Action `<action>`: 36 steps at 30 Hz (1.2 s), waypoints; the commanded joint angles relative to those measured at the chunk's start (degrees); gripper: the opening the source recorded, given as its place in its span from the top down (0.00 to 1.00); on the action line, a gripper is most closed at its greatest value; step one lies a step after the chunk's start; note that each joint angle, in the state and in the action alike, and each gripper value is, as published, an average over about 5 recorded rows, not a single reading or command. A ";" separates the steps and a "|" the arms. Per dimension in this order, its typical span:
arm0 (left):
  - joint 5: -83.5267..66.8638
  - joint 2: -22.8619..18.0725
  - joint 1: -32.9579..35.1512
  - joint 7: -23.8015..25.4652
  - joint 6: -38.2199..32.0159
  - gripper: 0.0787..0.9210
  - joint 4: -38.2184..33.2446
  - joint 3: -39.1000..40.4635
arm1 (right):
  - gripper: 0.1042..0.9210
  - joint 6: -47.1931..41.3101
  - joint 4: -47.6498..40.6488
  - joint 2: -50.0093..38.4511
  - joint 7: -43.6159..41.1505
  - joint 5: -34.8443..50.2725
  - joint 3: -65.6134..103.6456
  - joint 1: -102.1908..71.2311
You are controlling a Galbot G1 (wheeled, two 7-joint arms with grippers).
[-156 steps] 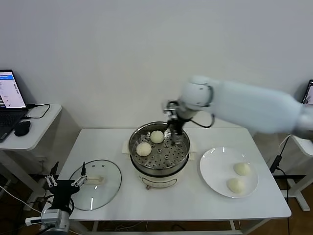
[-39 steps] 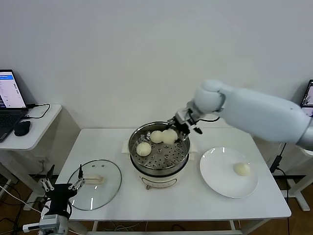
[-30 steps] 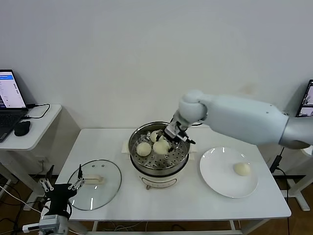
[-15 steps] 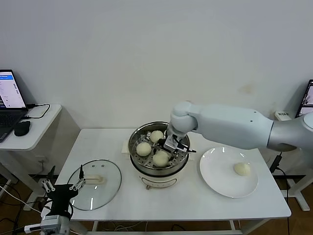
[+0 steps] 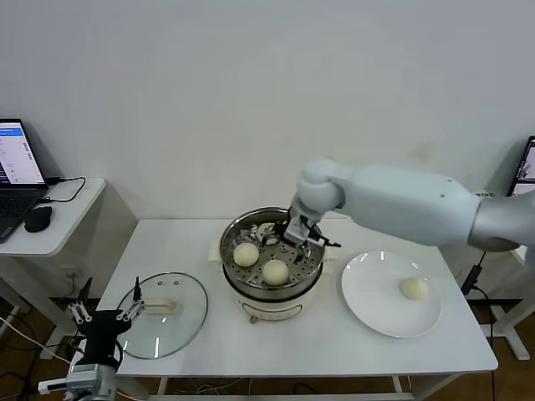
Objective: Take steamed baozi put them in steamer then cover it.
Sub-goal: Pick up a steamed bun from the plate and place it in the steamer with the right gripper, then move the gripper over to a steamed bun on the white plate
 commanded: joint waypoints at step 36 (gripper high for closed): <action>1.16 1.56 0.58 -0.02 0.11 0.12 0.35 2.07 | 0.12 -16.26 -13.15 -28.40 -3.50 -16.73 40.43 -44.41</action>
